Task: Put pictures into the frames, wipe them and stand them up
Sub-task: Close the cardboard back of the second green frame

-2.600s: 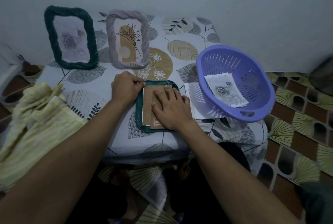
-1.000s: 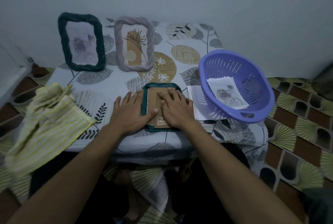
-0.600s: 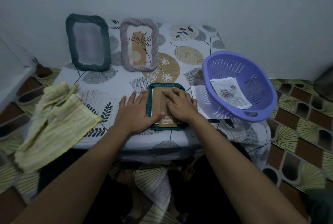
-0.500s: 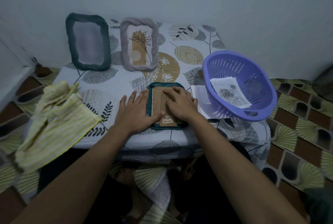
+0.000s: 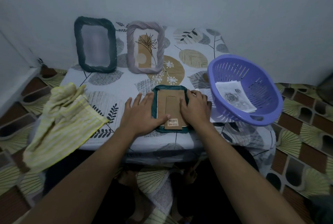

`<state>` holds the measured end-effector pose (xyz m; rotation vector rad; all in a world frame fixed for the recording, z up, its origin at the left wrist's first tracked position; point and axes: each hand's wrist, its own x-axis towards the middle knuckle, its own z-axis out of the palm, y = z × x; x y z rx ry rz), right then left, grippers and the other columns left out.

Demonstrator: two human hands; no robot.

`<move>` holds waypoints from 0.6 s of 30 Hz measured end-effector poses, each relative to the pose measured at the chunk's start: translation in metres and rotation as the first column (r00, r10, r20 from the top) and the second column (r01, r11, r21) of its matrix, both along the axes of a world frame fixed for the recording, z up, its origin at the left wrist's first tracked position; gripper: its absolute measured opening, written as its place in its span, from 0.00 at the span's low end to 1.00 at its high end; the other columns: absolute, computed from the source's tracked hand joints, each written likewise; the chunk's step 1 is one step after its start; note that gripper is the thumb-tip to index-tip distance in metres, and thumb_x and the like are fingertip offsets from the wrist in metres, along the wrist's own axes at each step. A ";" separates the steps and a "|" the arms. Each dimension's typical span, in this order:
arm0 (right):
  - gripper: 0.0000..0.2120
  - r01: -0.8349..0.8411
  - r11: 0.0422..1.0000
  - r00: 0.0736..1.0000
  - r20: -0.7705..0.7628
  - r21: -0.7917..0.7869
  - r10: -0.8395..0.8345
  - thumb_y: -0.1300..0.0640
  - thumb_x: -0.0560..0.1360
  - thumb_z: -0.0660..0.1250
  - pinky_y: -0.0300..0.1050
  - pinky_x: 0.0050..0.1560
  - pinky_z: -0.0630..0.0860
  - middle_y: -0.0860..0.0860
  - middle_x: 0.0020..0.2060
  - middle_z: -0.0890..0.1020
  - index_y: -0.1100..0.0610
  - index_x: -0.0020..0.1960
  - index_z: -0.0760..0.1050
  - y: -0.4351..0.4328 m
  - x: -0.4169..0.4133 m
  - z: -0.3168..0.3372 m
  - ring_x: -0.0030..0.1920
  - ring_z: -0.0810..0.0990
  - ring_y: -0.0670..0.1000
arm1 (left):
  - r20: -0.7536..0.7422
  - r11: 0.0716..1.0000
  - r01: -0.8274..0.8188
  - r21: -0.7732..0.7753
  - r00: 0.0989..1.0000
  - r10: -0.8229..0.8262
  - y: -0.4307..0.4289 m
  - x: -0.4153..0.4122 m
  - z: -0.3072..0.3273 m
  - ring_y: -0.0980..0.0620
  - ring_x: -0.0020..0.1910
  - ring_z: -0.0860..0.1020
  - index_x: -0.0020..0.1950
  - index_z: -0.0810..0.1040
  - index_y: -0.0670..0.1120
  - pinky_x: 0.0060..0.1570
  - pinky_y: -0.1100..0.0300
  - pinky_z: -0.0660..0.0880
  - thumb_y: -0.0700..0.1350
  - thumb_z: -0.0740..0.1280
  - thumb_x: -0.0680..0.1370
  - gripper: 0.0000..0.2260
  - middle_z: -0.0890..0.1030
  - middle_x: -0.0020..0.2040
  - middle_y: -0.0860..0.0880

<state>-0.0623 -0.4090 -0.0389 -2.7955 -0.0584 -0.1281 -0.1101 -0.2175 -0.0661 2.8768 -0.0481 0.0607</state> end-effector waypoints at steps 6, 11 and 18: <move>0.20 0.016 0.999 1.000 0.005 -0.036 -0.016 0.46 0.83 0.52 0.58 0.66 0.59 0.51 0.71 0.71 0.51 0.69 0.73 0.004 0.000 0.002 0.69 0.65 0.56 | 0.005 1.000 0.000 0.004 1.000 0.000 0.000 0.001 0.000 0.48 0.80 0.51 0.81 0.48 0.49 0.76 0.41 0.47 0.80 0.46 0.70 0.49 0.54 0.82 0.51; 0.26 0.049 0.999 0.998 -0.043 -0.001 -0.049 0.45 0.82 0.53 0.62 0.68 0.59 0.53 0.73 0.68 0.53 0.77 0.60 0.007 -0.001 0.003 0.72 0.64 0.58 | 0.001 1.000 -0.001 0.000 1.000 0.001 0.000 0.000 0.001 0.48 0.80 0.51 0.81 0.48 0.50 0.76 0.41 0.46 0.80 0.46 0.69 0.50 0.54 0.82 0.51; 0.21 0.064 0.997 0.993 -0.098 0.033 -0.060 0.47 0.81 0.56 0.62 0.69 0.57 0.52 0.71 0.69 0.51 0.72 0.69 0.005 0.004 0.011 0.72 0.63 0.57 | 0.005 1.000 -0.002 -0.012 1.000 0.002 0.000 0.000 0.002 0.47 0.80 0.51 0.81 0.49 0.50 0.76 0.41 0.46 0.80 0.48 0.69 0.49 0.55 0.81 0.51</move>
